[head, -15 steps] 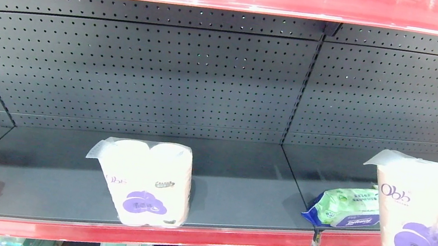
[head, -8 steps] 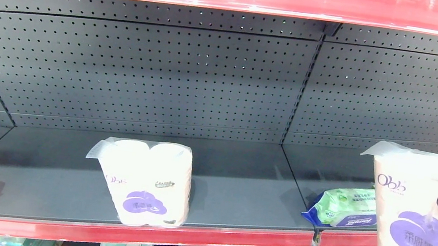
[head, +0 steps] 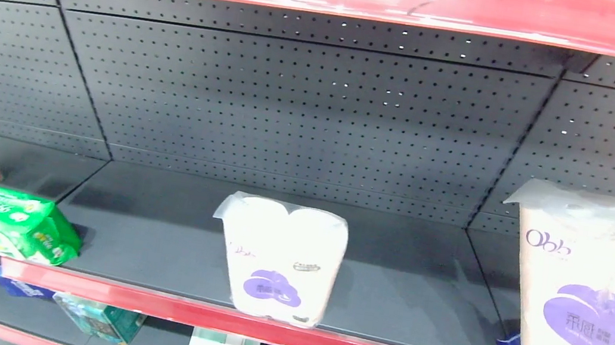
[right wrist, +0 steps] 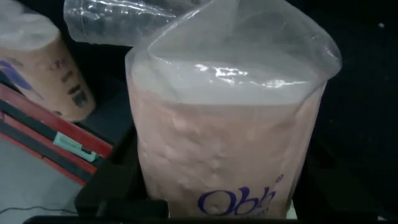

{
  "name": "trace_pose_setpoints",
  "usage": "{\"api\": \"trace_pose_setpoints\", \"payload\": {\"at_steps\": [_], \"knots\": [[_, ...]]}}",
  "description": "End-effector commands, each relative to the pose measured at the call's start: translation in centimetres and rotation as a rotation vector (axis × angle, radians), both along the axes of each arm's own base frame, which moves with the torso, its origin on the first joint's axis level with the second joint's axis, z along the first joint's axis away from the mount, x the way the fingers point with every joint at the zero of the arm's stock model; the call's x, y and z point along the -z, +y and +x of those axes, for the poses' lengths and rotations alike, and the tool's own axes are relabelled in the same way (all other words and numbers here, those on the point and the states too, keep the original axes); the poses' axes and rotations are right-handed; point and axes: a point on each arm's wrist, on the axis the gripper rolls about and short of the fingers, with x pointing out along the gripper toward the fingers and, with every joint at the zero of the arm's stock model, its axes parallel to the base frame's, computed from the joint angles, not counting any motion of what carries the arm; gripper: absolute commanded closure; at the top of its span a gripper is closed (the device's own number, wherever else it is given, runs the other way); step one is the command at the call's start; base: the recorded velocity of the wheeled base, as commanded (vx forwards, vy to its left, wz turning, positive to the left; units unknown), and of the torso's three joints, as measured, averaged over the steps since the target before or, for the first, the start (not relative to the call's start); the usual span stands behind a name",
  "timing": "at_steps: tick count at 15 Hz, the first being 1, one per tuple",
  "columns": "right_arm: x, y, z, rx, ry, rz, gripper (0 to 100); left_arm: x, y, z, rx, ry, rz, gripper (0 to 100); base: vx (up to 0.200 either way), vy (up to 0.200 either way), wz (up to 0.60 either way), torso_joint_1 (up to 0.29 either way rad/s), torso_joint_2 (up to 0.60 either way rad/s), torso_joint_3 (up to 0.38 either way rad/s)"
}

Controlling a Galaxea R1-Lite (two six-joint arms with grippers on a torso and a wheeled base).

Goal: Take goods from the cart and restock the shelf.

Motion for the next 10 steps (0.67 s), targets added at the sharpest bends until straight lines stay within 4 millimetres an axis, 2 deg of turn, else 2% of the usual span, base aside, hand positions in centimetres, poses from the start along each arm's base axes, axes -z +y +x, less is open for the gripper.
{"api": "trace_pose_setpoints", "payload": {"at_steps": [1,5,7,8,10], "knots": [[-0.5,0.0,-0.2,-0.013,-0.021,0.005,100,0.0,0.0,0.0,0.000,0.002,0.000,0,0.000,0.000,0.00,0.000,0.00,0.000],[-0.1,0.0,0.3,-0.015,0.006,0.008,100,0.0,0.0,0.0,0.000,0.002,0.000,0,0.000,0.000,0.00,0.000,0.00,0.000],[0.2,0.3,2.9,-0.043,0.048,0.045,100,0.0,0.0,0.0,-0.005,0.005,-0.015,0,0.000,0.000,0.00,0.000,0.00,0.000],[0.5,0.5,5.1,-0.073,0.034,0.053,100,0.1,0.1,0.0,-0.029,0.006,-0.037,0,0.000,0.000,0.00,0.000,0.00,0.000],[1.8,0.9,8.3,-0.125,0.049,0.062,100,0.2,0.2,0.1,-0.115,0.003,-0.049,0,0.000,0.000,0.00,0.000,0.00,0.000]]}}
